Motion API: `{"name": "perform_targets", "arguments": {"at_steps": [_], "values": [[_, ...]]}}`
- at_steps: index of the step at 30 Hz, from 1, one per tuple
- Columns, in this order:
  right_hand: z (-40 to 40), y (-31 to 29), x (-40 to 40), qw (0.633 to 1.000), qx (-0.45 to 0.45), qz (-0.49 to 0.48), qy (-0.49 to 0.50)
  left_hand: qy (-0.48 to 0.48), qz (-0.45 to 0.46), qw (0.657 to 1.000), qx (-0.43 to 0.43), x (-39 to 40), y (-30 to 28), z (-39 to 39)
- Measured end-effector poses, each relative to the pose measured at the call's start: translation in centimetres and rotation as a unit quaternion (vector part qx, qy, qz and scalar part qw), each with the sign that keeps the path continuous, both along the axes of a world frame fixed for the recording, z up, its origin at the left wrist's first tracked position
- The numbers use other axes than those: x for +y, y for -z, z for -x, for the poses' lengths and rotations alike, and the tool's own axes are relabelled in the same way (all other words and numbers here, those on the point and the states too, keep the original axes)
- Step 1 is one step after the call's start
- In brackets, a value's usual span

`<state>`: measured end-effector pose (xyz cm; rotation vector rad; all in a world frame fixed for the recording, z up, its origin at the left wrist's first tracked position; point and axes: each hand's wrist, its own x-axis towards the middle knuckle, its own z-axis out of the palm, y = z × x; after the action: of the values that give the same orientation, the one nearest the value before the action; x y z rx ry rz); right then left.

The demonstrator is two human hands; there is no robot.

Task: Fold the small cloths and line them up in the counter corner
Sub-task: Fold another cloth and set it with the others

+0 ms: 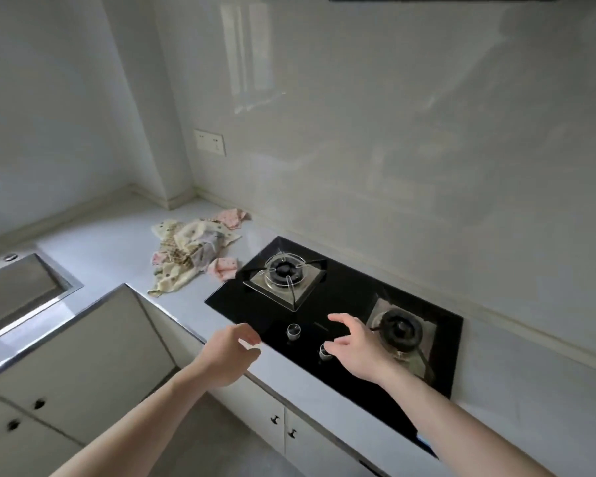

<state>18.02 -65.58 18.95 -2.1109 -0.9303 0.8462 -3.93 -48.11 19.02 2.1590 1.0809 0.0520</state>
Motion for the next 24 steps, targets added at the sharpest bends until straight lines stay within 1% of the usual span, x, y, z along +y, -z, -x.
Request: {"name": "perform_targets", "arguments": {"at_steps": [7, 17, 19, 24], "values": [[3.6, -0.1, 10.8, 0.994, -0.006, 0.003, -0.112, -0.060, -0.010, 0.998, -0.017, 8.7, 0.7, 5.4], [6.8, 2.5, 25.6, 0.984, -0.007, -0.006, -0.179, -0.140, -0.048, 0.989, 0.010, 20.4, 1.1, 10.5], [7.7, 2.7, 27.3, 0.982, -0.002, -0.002, -0.190, -0.140, -0.053, 0.988, 0.024, 22.2, 1.5, 11.0], [8.8, 3.1, 31.4, 0.980, -0.010, 0.011, -0.198, -0.114, -0.045, 0.992, 0.022, 27.6, 2.1, 10.9]]}}
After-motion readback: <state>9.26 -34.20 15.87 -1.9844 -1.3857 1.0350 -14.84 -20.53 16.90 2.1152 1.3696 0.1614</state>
